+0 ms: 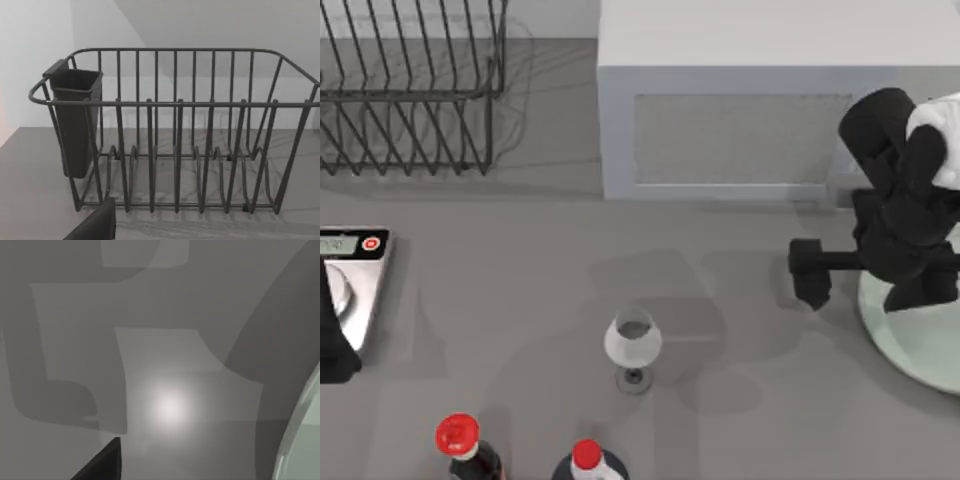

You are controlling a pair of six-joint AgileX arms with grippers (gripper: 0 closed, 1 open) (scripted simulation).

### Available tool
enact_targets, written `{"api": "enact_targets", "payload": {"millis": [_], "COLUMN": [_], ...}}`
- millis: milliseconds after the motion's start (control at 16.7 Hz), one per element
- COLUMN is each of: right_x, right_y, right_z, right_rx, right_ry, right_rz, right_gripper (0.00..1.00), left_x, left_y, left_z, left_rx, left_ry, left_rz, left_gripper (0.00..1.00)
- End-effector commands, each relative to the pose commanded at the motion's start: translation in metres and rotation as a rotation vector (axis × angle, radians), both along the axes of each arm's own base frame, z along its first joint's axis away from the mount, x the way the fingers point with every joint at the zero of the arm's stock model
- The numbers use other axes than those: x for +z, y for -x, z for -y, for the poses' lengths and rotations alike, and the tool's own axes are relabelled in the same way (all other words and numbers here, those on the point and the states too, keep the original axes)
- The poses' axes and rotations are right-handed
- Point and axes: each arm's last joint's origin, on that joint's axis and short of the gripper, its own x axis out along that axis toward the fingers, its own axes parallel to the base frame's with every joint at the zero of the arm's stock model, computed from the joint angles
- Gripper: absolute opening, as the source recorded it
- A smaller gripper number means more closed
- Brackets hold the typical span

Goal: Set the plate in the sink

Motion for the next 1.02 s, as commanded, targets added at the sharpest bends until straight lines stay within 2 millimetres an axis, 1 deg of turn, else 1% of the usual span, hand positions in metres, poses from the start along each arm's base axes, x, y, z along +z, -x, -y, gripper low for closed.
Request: {"api": "enact_targets", "payload": {"millis": [120, 900, 960, 1020], "right_x": [0.0, 0.0, 0.0, 0.0], "right_y": [0.0, 0.0, 0.0, 0.0], "right_z": [0.0, 0.0, 0.0, 0.0], "right_rx": [0.0, 0.0, 0.0, 0.0], "right_ry": [0.0, 0.0, 0.0, 0.0], "right_rz": [0.0, 0.0, 0.0, 0.0], "right_gripper": [1.0, 0.02, 0.0, 0.0], "left_x": [0.0, 0.0, 0.0, 0.0], "left_y": [0.0, 0.0, 0.0, 0.0], "left_z": [0.0, 0.0, 0.0, 0.0], "left_rx": [0.0, 0.0, 0.0, 0.0], "left_ry": [0.0, 0.0, 0.0, 0.0], "left_rz": [0.0, 0.0, 0.0, 0.0], "left_gripper": [1.0, 1.0, 1.0, 1.0]}}
